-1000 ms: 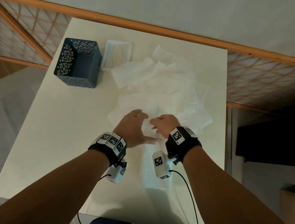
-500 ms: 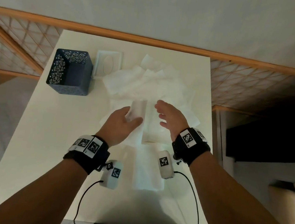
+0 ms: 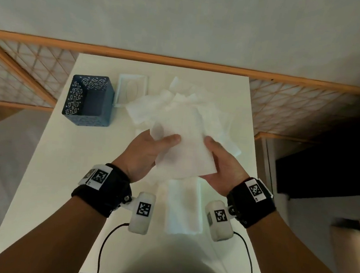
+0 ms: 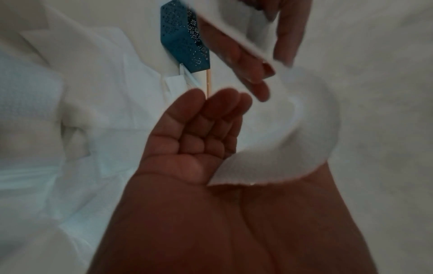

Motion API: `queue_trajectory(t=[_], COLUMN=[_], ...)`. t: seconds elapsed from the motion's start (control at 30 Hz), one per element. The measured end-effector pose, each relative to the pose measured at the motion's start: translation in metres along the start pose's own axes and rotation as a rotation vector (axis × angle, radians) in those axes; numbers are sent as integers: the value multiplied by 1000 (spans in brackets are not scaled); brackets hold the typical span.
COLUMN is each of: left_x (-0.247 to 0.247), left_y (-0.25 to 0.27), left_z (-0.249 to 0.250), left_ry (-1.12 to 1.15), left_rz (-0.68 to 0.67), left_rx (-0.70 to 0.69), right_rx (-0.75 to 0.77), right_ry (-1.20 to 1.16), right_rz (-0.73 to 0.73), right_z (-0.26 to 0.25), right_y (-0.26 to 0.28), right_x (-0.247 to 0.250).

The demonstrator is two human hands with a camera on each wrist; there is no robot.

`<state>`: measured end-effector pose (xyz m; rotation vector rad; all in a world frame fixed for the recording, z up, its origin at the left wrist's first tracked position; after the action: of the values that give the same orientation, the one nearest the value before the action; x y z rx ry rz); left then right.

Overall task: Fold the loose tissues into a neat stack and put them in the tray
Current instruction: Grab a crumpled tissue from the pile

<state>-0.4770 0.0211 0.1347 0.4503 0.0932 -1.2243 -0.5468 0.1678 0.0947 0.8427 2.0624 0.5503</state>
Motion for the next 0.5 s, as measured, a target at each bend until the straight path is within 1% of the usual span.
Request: queue_trajectory(t=[0.03, 0.07, 0.13, 0.17, 0.27, 0.4, 0.5], left_x=[3, 7, 18, 25, 41, 52, 59], left_y=[1, 1, 2, 2, 6, 15, 22], left_z=[-3, -5, -10, -14, -30, -52, -60], left_ry=[-54, -124, -261, -306, -319, -269, -261], left_rz=[1, 13, 80, 139, 301, 414, 494], left_rx=[11, 20, 32, 39, 70, 97, 112], right_rx=[41, 71, 116, 137, 167, 206, 198], right_ry=[48, 99, 206, 294, 591, 844, 948], right_rz=[-17, 15, 196, 291, 484, 607, 635], right_z=[-2, -3, -7, -10, -17, -25, -22], right_y=[3, 5, 8, 10, 14, 18, 18], right_x=[-2, 1, 16, 25, 40, 41, 40])
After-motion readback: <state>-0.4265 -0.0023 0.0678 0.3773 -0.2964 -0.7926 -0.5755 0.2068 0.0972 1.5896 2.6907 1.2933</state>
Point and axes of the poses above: each hand's wrist, its own y-axis away from the middle knuckle, its own x-axis out of the back of the hand, z = x × y, the point moved 9 cm from there along -y, towards the middle knuckle, and after that the axes turned 8 degrees about -x, right-handed, at the moved point
